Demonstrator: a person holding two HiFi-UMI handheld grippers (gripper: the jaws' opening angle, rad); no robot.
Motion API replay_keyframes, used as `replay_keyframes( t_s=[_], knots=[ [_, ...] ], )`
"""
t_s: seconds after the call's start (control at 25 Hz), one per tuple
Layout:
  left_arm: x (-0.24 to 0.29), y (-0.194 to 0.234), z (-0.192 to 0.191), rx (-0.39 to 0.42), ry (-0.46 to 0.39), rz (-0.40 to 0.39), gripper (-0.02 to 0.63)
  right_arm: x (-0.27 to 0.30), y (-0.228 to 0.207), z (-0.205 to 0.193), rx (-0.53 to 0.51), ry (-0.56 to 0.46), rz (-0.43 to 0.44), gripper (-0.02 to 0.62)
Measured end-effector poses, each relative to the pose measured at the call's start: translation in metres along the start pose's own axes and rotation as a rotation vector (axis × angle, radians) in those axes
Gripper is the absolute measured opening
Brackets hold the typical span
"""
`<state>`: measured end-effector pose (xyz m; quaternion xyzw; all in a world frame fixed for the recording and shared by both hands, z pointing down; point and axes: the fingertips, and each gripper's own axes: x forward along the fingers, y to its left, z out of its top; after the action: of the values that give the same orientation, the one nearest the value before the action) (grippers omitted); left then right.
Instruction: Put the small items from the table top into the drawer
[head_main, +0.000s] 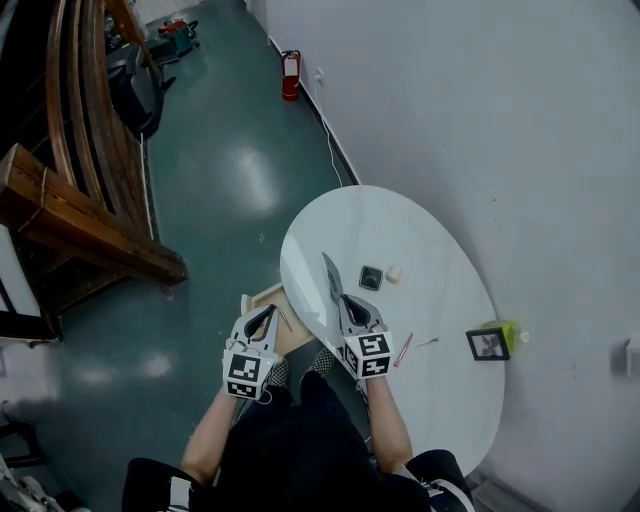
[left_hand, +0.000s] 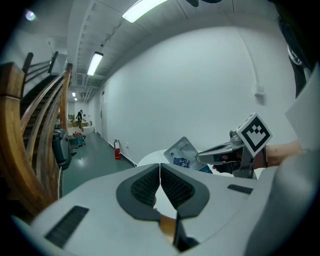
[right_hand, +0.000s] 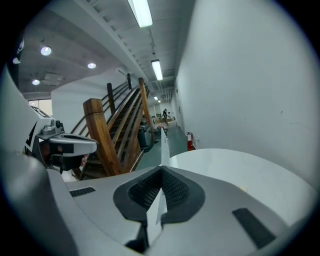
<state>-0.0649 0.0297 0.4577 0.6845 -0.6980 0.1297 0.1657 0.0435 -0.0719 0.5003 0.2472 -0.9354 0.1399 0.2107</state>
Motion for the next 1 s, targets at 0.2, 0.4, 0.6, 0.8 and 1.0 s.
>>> replay_keyframes(
  t_s=[0.2, 0.4, 0.6, 0.8, 1.0],
  knots=[
    [-0.032, 0.024, -0.004, -0.020, -0.016, 0.062, 0.020, 0.009, 0.044, 0.009, -0.030, -0.007, 0.066, 0.029],
    [-0.059, 0.051, -0.012, -0.038, -0.024, 0.120, 0.020, 0.022, 0.087, 0.012, -0.053, -0.003, 0.131, 0.029],
    [-0.081, 0.072, -0.030, -0.071, -0.014, 0.159, 0.020, 0.039, 0.125, 0.004, -0.073, 0.020, 0.189, 0.029],
    [-0.092, 0.093, -0.052, -0.102, 0.013, 0.187, 0.020, 0.062, 0.153, -0.013, -0.085, 0.058, 0.228, 0.029],
    [-0.094, 0.103, -0.083, -0.137, 0.053, 0.182, 0.020, 0.080, 0.167, -0.038, -0.086, 0.116, 0.249, 0.029]
  ],
)
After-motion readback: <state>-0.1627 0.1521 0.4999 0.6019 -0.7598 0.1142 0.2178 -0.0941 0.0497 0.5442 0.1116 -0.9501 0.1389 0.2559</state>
